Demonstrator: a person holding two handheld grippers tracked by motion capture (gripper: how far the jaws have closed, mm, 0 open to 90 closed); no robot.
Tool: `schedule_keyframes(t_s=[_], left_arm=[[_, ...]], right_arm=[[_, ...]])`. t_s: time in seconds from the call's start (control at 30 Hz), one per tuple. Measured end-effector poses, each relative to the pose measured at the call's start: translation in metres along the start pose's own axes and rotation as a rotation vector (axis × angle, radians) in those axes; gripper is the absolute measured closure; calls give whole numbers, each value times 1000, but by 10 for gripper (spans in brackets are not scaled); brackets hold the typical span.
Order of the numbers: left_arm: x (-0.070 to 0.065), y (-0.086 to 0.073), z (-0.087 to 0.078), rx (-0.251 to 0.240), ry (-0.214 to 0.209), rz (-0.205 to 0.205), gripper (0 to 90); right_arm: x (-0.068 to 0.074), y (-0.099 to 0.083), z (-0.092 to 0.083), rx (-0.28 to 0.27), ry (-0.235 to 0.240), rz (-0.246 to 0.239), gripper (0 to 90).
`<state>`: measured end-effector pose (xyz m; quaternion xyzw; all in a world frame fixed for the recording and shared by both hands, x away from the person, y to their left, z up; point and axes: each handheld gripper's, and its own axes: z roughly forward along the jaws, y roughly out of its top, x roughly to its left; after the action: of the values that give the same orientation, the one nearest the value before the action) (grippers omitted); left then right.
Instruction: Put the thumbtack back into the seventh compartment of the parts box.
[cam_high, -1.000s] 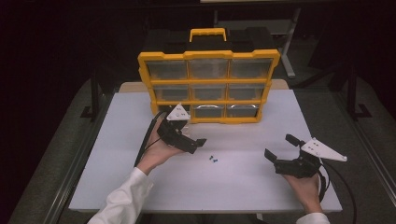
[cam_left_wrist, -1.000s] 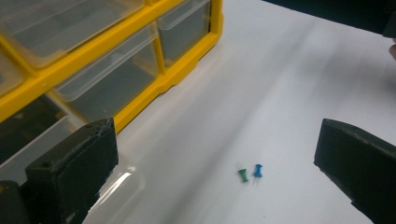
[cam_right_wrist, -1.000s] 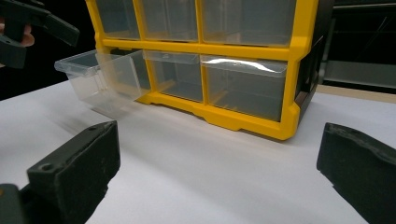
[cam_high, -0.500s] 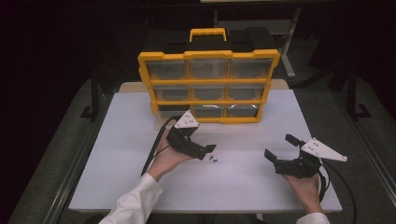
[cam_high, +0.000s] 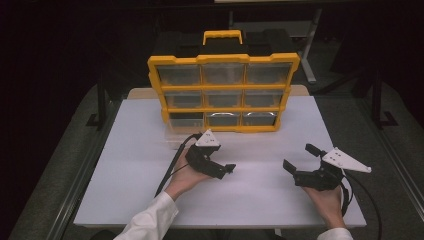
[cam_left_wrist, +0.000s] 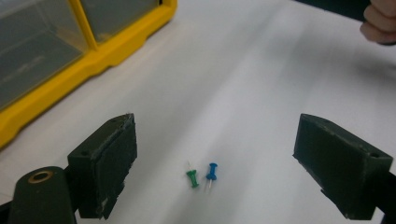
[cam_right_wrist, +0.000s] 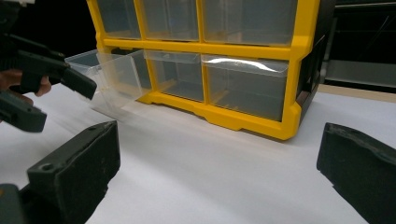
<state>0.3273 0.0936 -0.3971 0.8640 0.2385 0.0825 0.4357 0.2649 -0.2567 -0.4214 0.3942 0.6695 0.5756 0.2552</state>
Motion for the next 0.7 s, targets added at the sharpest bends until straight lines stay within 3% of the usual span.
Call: schedule_keyframes(t_s=[0.3, 0.53, 0.7], left_arm=[[-5, -6, 12, 31, -12, 8, 157], [-1, -11, 21, 56, -21, -22, 176], [1, -13, 24, 58, -18, -37, 238]], right_arm=[[0, 0, 1, 2, 3, 1, 0], [0, 0, 0, 1, 3, 3, 0], [0, 0, 1, 4, 4, -2, 0]])
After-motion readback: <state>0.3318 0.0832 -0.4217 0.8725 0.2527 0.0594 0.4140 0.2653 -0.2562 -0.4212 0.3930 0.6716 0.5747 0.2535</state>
